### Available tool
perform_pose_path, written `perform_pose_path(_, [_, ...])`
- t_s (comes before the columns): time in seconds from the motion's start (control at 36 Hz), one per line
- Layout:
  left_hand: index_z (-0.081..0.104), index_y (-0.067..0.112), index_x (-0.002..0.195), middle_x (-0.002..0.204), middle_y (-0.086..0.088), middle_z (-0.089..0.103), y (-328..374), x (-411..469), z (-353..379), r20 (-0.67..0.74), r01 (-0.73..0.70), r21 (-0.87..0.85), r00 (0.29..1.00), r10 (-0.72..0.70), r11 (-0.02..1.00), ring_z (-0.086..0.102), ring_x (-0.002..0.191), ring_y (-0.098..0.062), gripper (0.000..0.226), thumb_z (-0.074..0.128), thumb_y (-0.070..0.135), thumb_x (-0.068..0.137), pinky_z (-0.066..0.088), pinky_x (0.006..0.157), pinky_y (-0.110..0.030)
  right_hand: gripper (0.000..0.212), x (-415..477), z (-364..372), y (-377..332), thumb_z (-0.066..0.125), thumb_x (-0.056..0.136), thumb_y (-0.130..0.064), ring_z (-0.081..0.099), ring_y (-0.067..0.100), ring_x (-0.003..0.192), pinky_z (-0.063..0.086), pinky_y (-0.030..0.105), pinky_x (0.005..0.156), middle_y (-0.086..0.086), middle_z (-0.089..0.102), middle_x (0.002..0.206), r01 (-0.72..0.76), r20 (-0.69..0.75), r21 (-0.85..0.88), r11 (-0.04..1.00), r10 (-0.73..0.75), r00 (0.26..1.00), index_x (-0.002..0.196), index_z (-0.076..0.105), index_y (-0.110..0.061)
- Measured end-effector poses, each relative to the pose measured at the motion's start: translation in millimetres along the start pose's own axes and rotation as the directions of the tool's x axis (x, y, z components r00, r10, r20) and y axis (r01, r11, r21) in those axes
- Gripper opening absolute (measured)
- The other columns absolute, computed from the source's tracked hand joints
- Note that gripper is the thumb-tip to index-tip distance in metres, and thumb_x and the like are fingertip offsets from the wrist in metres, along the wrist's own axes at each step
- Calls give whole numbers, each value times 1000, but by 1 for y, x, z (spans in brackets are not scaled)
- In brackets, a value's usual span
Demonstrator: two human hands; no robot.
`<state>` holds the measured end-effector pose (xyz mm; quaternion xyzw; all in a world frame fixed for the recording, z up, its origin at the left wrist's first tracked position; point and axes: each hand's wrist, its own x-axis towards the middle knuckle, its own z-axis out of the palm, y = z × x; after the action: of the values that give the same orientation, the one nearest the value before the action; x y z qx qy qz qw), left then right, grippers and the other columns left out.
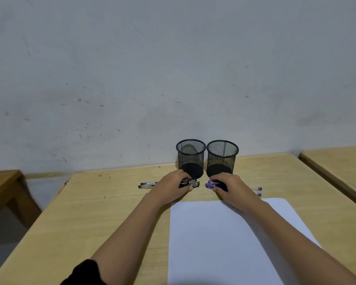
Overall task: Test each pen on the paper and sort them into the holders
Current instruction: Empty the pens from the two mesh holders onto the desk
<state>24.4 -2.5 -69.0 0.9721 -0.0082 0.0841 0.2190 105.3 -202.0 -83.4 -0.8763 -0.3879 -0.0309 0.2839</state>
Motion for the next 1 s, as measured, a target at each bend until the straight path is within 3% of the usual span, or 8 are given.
perform_pose_path(0.31, [39,14,138,139,1,45,-7,-31,-1,-155,14,34,988,-9,999,41,127,-16,58,57,38,89,35,103,-29,35,0,4,-15,59,87,-17,55,14,113,46,29,92,-4,60,122,41,-64,14,999,-40,997,121,60,-15])
perform_pose_path(0.5, [37,10,137,141,-1,42,-32,-93,-24,-309,212,-18,928,-207,977,39,128,-17,61,51,46,90,33,100,-28,25,16,27,-60,55,88,-14,56,17,104,47,34,89,1,62,110,163,-30,62,985,-161,986,112,64,-13])
perform_pose_path(0.56, [36,8,137,141,-4,41,-38,-108,-27,-298,275,10,918,-260,961,38,128,-18,64,49,49,90,32,100,-28,25,23,34,-72,54,89,-16,53,16,105,46,35,88,1,59,109,191,-1,39,981,-191,982,112,63,-14])
perform_pose_path(0.69, [15,7,147,158,-8,13,-52,-129,-18,-152,450,53,886,-438,892,11,145,-19,84,36,63,88,16,118,-34,28,43,47,-95,50,93,-22,48,19,111,42,31,90,4,58,114,211,98,-60,976,-205,974,118,60,-12])
perform_pose_path(0.83, [15,7,148,159,-9,7,-52,-127,-14,-117,450,136,892,-436,883,3,147,-20,78,29,60,92,9,119,-34,25,56,57,-111,47,93,-22,54,26,100,45,36,79,9,59,107,226,203,-197,954,-186,961,110,62,-11])
perform_pose_path(1.0, [18,8,147,158,-8,9,-54,-127,-14,-133,448,118,892,-433,887,5,146,-19,76,31,58,92,10,119,-34,20,62,58,-115,52,91,-15,57,25,99,48,35,79,5,61,108,193,204,-182,964,-155,967,106,65,-15])
